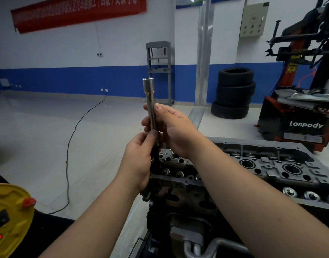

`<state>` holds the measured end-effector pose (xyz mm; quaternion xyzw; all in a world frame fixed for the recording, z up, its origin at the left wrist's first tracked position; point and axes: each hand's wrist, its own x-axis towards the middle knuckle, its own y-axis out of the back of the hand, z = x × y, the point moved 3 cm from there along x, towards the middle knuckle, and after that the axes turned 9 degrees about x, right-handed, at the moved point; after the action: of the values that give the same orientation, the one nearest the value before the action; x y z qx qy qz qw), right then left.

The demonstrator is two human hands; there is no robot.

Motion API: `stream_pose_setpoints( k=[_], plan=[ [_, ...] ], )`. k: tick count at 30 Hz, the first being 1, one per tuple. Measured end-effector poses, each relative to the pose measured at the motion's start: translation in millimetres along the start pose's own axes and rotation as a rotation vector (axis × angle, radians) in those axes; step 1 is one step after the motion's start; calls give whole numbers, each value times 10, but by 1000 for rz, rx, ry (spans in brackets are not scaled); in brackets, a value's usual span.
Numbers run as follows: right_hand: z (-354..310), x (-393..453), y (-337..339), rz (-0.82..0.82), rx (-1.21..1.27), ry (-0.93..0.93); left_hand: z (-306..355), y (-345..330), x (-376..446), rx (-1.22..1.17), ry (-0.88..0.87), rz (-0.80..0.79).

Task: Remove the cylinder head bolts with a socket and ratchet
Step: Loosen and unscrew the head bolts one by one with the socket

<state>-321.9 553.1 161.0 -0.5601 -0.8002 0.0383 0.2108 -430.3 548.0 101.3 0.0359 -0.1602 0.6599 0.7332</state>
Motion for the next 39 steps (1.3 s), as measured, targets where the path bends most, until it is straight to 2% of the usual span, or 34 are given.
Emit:
stream_pose_setpoints(
  k=[5,9,13,17,23,27,32,36,39],
  plan=[
    [-2,12,-16,-6,30,58,8,9,-3,-30,-39,74],
    [-21,8,7,49,-59,96,16,-3,-1,-31,-21,29],
    [-22,-21,-26,16,-46,29,24,12,-4,25,-4,-50],
    [-41,-38,-50,-7,-22,24,23,-6,-25,-10,-2,19],
    [-32,-18,-24,43,-52,91,51,-19,-23,-57,-19,46],
    [-19,-20,-22,-2,-45,40,41,-4,-20,32,-9,-39],
    [-22,-23,-22,-46,-27,51,25,-4,-18,-41,-16,13],
    [-20,-3,-12,6,6,127,28,31,0,-53,-58,89],
    [-36,2,14,68,-47,137,22,33,1,-18,-19,10]
  ],
)
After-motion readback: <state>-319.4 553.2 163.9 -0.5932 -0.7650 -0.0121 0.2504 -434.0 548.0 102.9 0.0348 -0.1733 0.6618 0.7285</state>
